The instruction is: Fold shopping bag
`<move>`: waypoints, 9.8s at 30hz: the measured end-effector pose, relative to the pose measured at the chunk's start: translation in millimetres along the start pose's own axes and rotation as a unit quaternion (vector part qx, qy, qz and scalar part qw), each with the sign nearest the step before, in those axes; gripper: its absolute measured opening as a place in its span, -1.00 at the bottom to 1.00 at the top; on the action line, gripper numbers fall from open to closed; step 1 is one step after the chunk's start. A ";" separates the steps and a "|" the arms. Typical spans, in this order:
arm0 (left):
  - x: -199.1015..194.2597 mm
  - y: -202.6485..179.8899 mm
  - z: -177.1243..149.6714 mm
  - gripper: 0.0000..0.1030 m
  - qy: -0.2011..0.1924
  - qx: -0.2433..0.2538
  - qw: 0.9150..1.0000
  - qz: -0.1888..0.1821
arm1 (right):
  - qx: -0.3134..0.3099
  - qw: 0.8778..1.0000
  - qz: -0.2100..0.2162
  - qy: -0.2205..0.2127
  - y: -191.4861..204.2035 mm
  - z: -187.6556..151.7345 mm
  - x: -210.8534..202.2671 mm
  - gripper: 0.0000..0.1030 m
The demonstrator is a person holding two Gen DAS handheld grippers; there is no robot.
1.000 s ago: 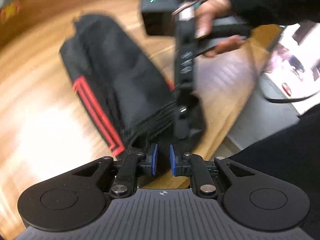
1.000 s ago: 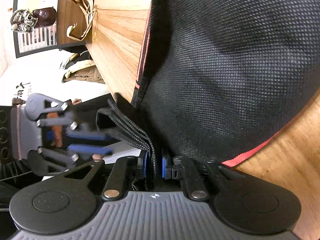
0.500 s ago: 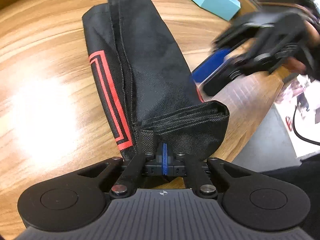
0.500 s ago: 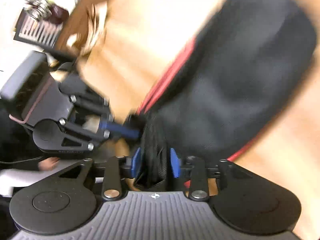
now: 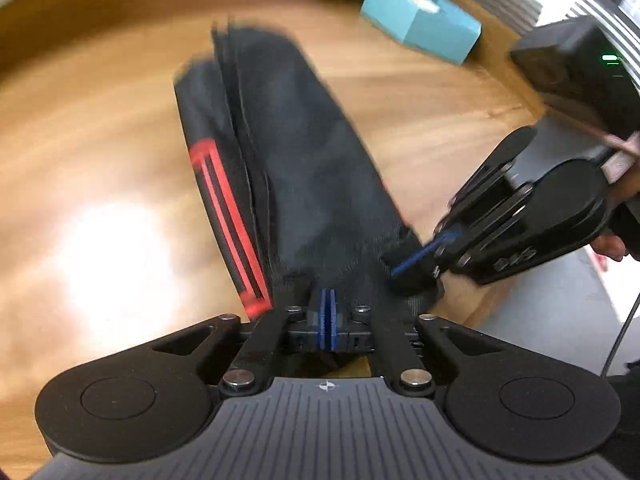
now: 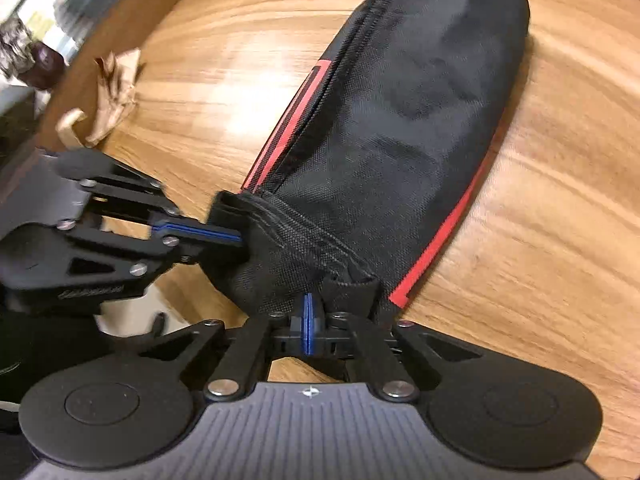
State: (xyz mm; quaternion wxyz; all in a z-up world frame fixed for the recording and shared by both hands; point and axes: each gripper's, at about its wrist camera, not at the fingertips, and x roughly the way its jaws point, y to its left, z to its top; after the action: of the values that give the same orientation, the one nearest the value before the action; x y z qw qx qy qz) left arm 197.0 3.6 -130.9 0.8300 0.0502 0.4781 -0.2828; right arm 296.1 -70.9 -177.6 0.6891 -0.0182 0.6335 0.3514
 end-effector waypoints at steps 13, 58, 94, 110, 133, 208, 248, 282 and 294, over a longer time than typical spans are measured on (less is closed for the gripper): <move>20.3 -27.7 -12.2 -0.97 0.051 0.071 0.996 0.023 | -0.005 1.000 -0.020 -0.004 14.8 -12.7 0.0 -1.00; -23.0 3.9 -37.8 -0.76 0.055 -0.046 0.983 -0.168 | -0.409 0.907 -0.067 0.074 114.7 -91.1 -4.4 -0.19; -9.4 -21.0 2.3 -0.84 0.126 0.015 0.988 -0.084 | -0.056 0.853 0.367 0.367 -27.3 56.8 86.0 -0.47; 6.9 -24.9 20.5 -0.95 0.121 -0.018 0.992 -0.035 | -0.051 0.857 0.373 0.351 -55.1 78.8 93.4 -0.61; 8.4 12.4 1.9 -0.95 0.070 -0.159 0.984 -0.042 | 0.025 0.964 0.261 0.041 -101.7 -5.8 -18.8 -0.29; -4.3 -33.2 -42.6 -0.94 -0.030 -0.032 0.994 0.098 | -0.236 0.964 -0.096 -0.079 111.5 -39.5 -17.2 0.23; -58.5 -14.4 3.9 -0.66 -0.044 0.003 0.995 -0.085 | -0.220 0.941 0.140 0.214 40.7 61.0 19.1 -0.14; 29.3 -56.0 40.0 -0.97 0.056 0.014 0.992 0.111 | -0.076 0.994 0.070 0.033 -11.5 106.4 -81.2 -0.61; 30.0 -48.5 27.0 -0.97 0.028 0.010 0.996 0.086 | -0.110 0.986 -0.062 0.111 43.6 70.7 3.5 -0.54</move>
State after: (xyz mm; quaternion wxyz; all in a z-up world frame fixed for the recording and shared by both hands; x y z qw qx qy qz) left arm 204.0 -59.1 -132.0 0.8371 0.1071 0.4923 -0.2134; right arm 334.6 -3.2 -148.5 0.6288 -0.1724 0.6611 0.3713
